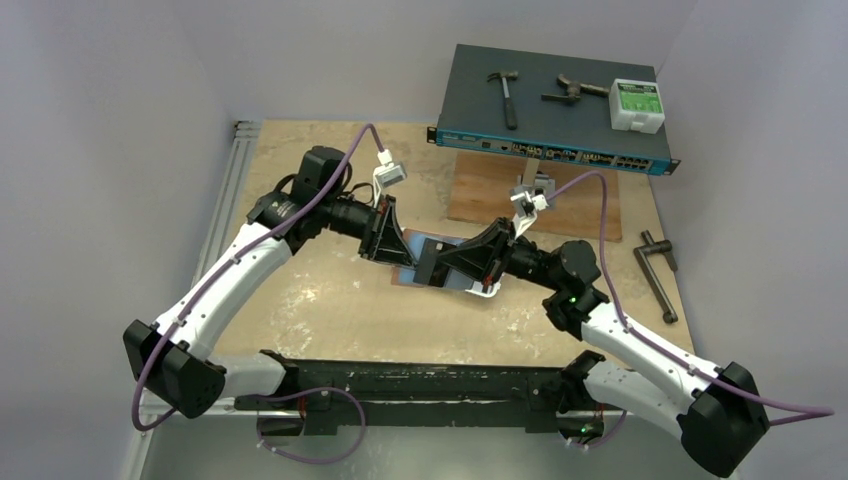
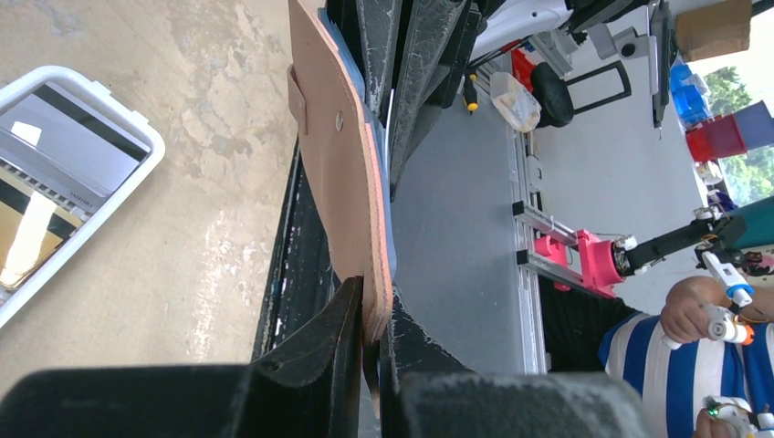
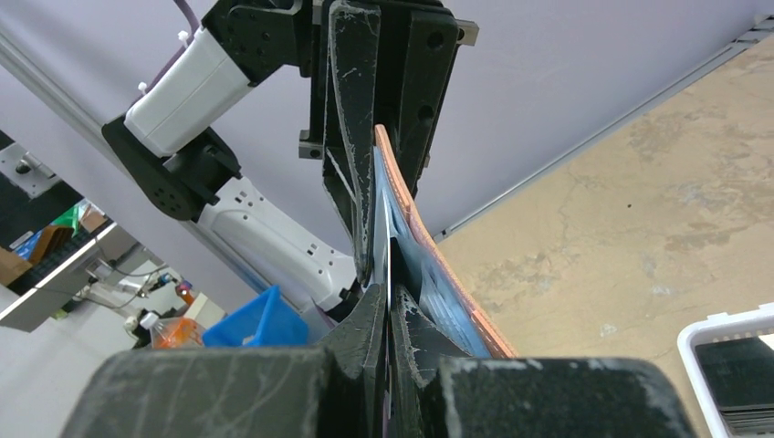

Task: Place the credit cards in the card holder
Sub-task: Insert the credit card into the card holder.

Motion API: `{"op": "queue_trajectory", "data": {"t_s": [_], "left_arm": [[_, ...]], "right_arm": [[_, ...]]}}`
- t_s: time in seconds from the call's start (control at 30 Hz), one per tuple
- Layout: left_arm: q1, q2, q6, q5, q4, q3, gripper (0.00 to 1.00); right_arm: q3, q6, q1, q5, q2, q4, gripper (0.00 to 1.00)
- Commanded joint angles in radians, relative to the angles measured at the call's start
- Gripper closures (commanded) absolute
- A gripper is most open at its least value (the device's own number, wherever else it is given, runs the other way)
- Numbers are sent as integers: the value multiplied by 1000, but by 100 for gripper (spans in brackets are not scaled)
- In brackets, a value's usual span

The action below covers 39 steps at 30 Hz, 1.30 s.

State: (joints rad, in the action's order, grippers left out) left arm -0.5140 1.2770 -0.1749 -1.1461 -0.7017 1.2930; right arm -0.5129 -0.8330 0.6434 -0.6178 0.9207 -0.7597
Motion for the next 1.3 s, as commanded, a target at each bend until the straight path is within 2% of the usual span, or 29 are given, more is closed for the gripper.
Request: {"op": "queue_trajectory", "data": {"t_s": [0.0, 0.37, 0.7, 0.83, 0.97, 1.03, 1.07, 1.27], "left_arm": [[-23, -34, -122, -56, 124, -35, 100], [-32, -49, -171, -37, 183, -41, 92], [-53, -47, -173, -45, 194, -47, 79], [-55, -51, -155, -46, 185, -51, 83], [-54, -51, -149, -46, 186, -54, 94], [-54, -51, -146, -46, 182, -50, 100], [-54, -51, -142, -45, 177, -47, 100], [-45, -67, -137, -37, 163, -40, 100]], "right_arm": [[-46, 18, -4, 96, -13, -79, 100], [-49, 14, 1, 90, 8, -83, 100], [-72, 25, 22, 114, 41, -55, 100], [-73, 24, 29, 122, 46, -55, 100], [-90, 15, 37, 121, 60, -40, 100], [-115, 21, 38, 111, 68, 12, 86], [-128, 30, 39, 110, 68, 51, 81], [-141, 117, 39, 207, -39, 313, 57]]}}
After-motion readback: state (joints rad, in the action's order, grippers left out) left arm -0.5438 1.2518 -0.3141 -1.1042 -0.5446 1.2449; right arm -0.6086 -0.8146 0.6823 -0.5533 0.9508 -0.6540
